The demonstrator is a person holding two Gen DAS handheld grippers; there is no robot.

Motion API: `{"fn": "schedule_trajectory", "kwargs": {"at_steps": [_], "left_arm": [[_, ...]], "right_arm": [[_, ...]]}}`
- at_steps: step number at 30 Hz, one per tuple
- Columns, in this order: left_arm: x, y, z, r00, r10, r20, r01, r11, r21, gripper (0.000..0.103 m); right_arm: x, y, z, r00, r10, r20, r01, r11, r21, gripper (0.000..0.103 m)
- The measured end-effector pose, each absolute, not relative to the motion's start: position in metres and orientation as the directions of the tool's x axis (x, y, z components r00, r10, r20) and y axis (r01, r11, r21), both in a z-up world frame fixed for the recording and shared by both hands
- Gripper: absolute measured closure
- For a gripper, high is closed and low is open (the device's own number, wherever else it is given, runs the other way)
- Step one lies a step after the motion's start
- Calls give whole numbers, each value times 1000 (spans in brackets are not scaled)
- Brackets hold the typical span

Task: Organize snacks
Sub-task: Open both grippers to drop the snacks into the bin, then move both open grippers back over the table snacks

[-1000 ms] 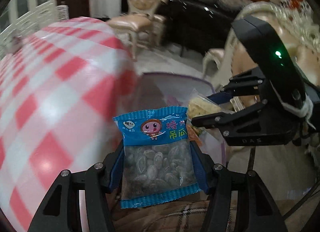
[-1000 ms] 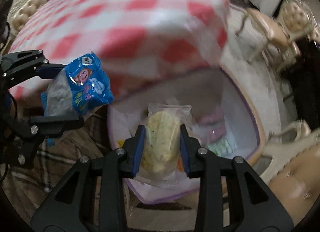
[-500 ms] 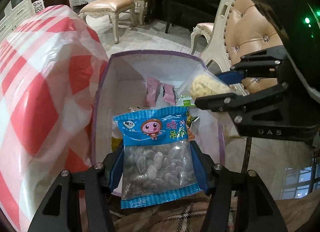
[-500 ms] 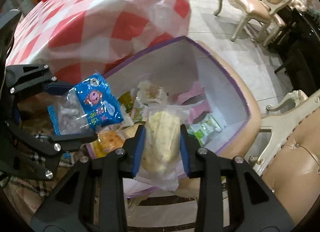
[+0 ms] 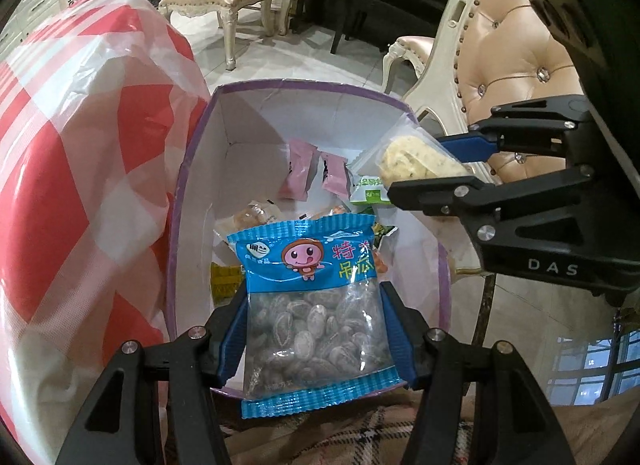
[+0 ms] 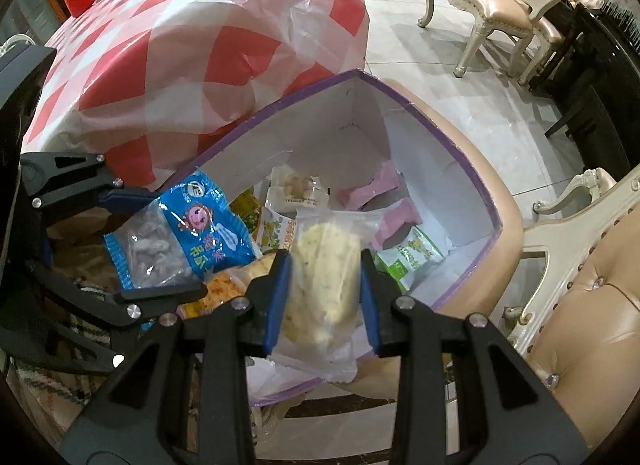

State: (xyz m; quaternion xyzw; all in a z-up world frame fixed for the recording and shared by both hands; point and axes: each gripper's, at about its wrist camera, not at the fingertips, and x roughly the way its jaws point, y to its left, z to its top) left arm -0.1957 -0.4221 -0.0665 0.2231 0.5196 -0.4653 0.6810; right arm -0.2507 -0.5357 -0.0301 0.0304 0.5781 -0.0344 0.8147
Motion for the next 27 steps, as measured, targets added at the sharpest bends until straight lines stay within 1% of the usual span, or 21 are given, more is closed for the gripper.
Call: {"fn": "schedule_trajectory", "kwargs": {"at_steps": [5, 6, 7, 8, 9, 12, 17, 22, 25, 27], "left_arm": [[-195, -423, -66, 19, -417, -909, 865, 463, -195, 41], [-196, -423, -64, 29, -419, -908, 868, 461, -185, 38], [-197, -422, -63, 40, -420, -906, 871, 460, -175, 35], [-198, -423, -60, 58, -422, -905, 875, 459, -158, 29], [-199, -422, -59, 66, -423, -904, 877, 456, -150, 28], [-201, -421, -57, 75, -424, -902, 882, 450, -139, 28], [-200, -414, -53, 69, -447, -892, 881, 447, -156, 28], [-200, -408, -45, 60, -475, -878, 888, 427, -171, 28], [-195, -399, -32, 52, -518, -854, 886, 418, -200, 28], [-185, -387, -18, 44, -567, -822, 877, 416, -240, 28]], "right_arm": [[-249, -539, -25, 351, -20, -936, 112, 994, 20, 66], [-248, -541, -24, 351, -19, -936, 122, 992, 26, 64], [-247, -542, -23, 353, -21, -935, 134, 991, 28, 58], [-247, -544, -22, 359, -24, -933, 149, 988, 32, 55], [-246, -546, -21, 367, -23, -930, 161, 986, 39, 50], [-244, -547, -21, 367, -32, -930, 165, 986, 31, 49], [-241, -544, -19, 363, -44, -931, 169, 985, 19, 48], [-232, -540, -8, 357, -106, -928, 178, 983, -44, 40], [-225, -537, 3, 363, -149, -920, 186, 979, -85, 40], [-217, -534, 15, 384, -174, -907, 194, 975, -105, 39]]}}
